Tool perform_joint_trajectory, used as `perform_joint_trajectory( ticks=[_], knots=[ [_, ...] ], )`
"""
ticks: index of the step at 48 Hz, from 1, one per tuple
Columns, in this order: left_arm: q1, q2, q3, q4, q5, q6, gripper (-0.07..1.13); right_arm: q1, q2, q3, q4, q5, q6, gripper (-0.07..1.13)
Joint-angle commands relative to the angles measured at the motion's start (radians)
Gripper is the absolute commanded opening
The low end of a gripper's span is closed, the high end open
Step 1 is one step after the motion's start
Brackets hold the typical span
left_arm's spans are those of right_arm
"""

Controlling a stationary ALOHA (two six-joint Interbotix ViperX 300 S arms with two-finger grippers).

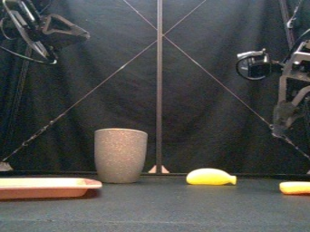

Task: Pick the fries then place it on the pink plate
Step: Pick the fries

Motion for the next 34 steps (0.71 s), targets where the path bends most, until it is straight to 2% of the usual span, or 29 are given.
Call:
perform_joint_trajectory(
  ticks=[1, 9, 14, 21, 30, 34],
  knots=[
    [0.003, 0.003, -0.026, 0.003, -0.009, 0.000, 0.00, 0.037, 0.017, -0.017, 0.043, 0.095, 0.046, 1.03],
    [0.003, 0.005, -0.028, 0.003, -0.009, 0.000, 0.00, 0.107, 0.048, -0.069, 0.067, 0.236, 0.178, 1.03],
    [0.003, 0.005, -0.026, 0.003, -0.009, 0.002, 0.00, 0.158, 0.075, -0.100, 0.048, 0.238, 0.268, 1.03],
    [0.006, 0.003, -0.021, 0.005, -0.009, 0.002, 0.00, 0.236, 0.147, -0.133, -0.041, 0.225, 0.397, 1.03],
    [0.021, 0.003, -0.012, 0.005, -0.009, 0.002, 0.00, 0.284, 0.268, -0.161, -0.147, 0.230, 0.594, 1.03],
    [0.026, 0.003, -0.009, 0.003, -0.009, 0.000, 0.00, 0.330, 0.310, -0.178, -0.209, 0.216, 0.646, 1.03]
  ],
)
